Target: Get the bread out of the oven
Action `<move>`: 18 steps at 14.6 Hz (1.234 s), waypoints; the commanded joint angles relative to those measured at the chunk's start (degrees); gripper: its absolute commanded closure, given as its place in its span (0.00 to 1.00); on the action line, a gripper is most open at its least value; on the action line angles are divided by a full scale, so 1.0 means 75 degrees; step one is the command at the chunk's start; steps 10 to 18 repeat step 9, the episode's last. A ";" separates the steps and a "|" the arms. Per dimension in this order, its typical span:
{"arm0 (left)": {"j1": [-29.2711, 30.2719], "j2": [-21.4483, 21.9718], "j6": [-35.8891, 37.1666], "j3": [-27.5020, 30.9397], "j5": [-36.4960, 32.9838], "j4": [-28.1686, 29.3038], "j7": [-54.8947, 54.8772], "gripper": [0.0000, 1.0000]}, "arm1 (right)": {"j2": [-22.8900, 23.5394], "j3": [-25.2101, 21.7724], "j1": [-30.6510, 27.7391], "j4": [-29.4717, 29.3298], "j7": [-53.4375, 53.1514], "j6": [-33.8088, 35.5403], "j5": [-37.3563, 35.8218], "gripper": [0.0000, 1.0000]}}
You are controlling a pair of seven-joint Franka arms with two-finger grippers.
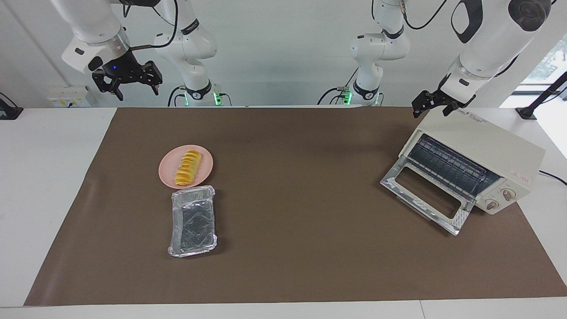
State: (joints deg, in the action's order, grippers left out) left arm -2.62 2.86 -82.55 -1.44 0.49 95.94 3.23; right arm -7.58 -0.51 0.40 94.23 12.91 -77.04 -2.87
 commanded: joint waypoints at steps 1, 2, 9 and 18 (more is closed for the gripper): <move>0.0091 0.0111 -0.0079 -0.0066 -0.0053 0.0052 -0.0044 0.00 | 0.0236 -0.0003 -0.0136 -0.0235 0.0142 0.0077 0.0161 0.00; 0.0091 0.0111 -0.0079 -0.0066 -0.0053 0.0052 -0.0044 0.00 | 0.0329 -0.0003 -0.0194 -0.0259 0.0141 -0.0132 0.0161 0.00; 0.0091 0.0111 -0.0079 -0.0055 -0.0053 0.0063 -0.0044 0.00 | 0.0389 -0.0003 -0.0265 -0.0329 0.0141 -0.0217 0.0231 0.00; 0.0091 0.0111 -0.0079 -0.0055 -0.0053 0.0063 -0.0044 0.00 | 0.0389 -0.0003 -0.0265 -0.0329 0.0141 -0.0217 0.0231 0.00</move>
